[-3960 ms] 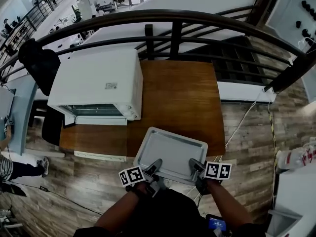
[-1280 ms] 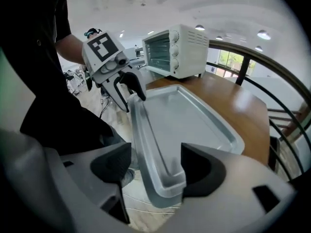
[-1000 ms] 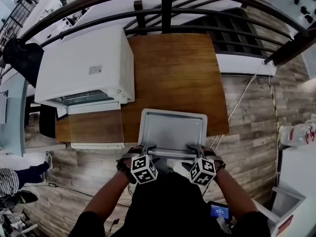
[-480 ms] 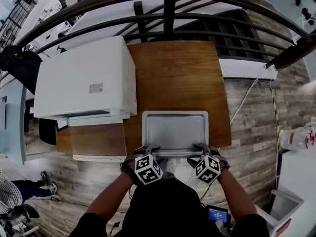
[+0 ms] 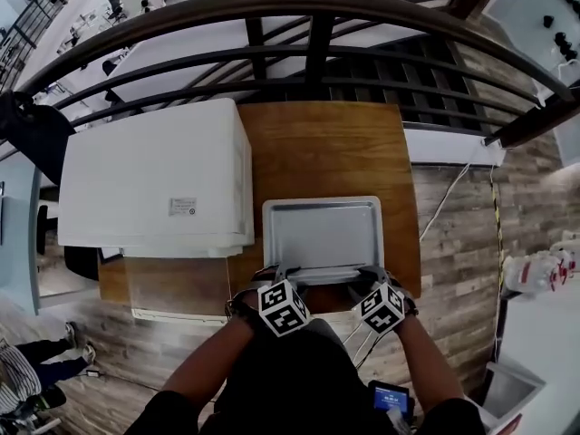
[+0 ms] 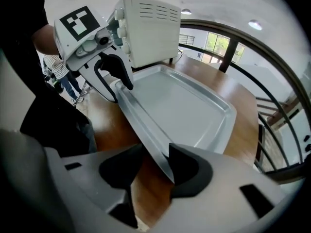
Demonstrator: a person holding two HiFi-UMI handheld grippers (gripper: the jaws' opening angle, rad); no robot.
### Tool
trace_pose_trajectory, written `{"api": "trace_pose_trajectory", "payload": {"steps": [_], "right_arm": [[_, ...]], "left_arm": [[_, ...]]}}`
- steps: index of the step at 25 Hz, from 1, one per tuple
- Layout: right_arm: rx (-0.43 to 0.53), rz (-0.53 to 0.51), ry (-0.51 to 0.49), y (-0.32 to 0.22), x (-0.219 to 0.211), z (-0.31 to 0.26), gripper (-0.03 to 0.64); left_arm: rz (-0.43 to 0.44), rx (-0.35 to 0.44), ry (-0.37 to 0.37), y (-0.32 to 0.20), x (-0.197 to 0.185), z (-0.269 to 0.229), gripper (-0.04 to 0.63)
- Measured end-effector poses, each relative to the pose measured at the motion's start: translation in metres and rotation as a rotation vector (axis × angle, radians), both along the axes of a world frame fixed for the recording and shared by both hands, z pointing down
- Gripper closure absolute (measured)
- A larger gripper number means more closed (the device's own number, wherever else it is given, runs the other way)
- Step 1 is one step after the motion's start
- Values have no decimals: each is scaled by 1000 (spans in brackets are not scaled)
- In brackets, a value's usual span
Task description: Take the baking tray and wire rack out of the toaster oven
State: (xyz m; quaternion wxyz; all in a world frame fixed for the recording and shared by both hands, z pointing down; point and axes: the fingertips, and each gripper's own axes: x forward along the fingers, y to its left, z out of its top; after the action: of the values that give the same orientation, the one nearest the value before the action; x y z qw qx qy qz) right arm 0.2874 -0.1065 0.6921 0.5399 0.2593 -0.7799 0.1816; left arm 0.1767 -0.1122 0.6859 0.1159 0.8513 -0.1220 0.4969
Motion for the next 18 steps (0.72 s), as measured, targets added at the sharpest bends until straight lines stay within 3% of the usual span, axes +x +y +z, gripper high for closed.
{"api": "trace_pose_trajectory", "payload": {"steps": [10, 18], "right_arm": [[28, 27, 12, -69, 6, 7, 453], [38, -30, -9, -131, 4, -2, 453]], "left_arm": [[-199, 41, -18, -69, 4, 3, 437], [-352, 16, -54, -126, 1, -4, 449]]}}
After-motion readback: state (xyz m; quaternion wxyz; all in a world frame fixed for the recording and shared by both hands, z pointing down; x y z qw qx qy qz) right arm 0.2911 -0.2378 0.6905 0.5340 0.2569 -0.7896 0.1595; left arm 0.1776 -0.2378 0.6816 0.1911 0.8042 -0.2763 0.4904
